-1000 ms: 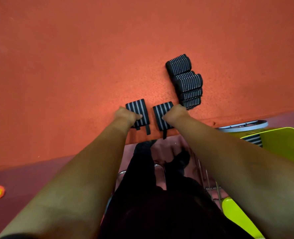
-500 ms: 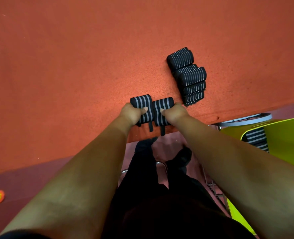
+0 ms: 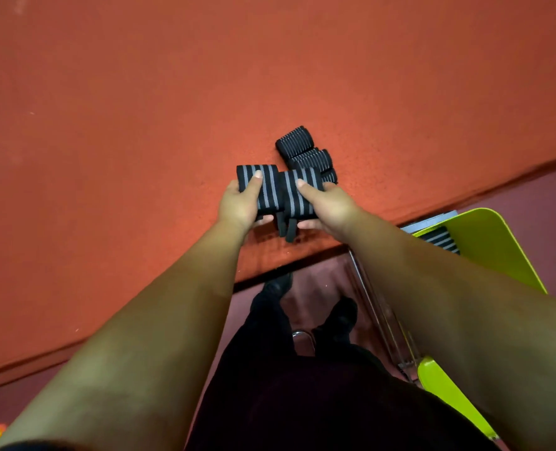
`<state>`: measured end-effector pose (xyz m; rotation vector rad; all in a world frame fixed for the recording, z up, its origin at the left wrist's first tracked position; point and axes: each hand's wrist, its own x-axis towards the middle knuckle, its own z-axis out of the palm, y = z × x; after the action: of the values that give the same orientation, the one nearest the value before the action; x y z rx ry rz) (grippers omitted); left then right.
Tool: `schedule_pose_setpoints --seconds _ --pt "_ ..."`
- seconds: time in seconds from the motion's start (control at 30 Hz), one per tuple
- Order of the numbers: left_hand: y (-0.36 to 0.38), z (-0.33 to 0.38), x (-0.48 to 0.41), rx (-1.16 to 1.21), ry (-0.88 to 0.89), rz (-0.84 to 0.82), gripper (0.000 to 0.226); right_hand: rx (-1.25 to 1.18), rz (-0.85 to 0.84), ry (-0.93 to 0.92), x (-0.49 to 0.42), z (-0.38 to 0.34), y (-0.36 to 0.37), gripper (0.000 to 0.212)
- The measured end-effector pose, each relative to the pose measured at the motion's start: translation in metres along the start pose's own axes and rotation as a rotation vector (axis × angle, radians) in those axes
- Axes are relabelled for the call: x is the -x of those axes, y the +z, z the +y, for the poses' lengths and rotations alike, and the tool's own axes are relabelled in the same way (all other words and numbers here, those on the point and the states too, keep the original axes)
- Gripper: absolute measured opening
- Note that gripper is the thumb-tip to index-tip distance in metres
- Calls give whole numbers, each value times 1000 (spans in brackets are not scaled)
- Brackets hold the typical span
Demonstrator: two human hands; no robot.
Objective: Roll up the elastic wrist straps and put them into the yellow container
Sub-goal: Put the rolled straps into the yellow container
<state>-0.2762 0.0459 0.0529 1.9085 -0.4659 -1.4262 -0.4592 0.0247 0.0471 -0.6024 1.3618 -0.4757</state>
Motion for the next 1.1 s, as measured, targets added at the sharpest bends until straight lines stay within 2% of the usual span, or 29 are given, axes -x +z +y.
schedule_pose_setpoints --seconds 0.07,0.17,0.3,0.5,0.57,0.67,0.9,1.0,1.1 --pt "19 15 10 20 9 -13 35 3 -28 -67 13 -10 -19 35" --pt "52 29 23 21 18 -73 33 -51 -2 -53 34 -22 -54 18" --pt "106 33 44 -13 6 -273 14 -161 109 15 60 -19 -114 19" --pt "196 10 72 -153 1 -515 17 -341 269 51 98 29 -206 22" --pt "227 -5 81 -237 11 -549 14 -418 353 47 110 55 -236 28" --pt "267 -29 94 -335 26 -588 25 -506 416 111 127 93 -268 29" --pt "318 -83 105 -558 74 -595 24 -570 532 326 124 174 -298 38" --pt "329 -103 97 -606 28 -461 24 -610 583 343 110 196 -300 34" --pt "337 -115 95 -519 -124 -310 27 -704 597 365 93 210 -299 26"
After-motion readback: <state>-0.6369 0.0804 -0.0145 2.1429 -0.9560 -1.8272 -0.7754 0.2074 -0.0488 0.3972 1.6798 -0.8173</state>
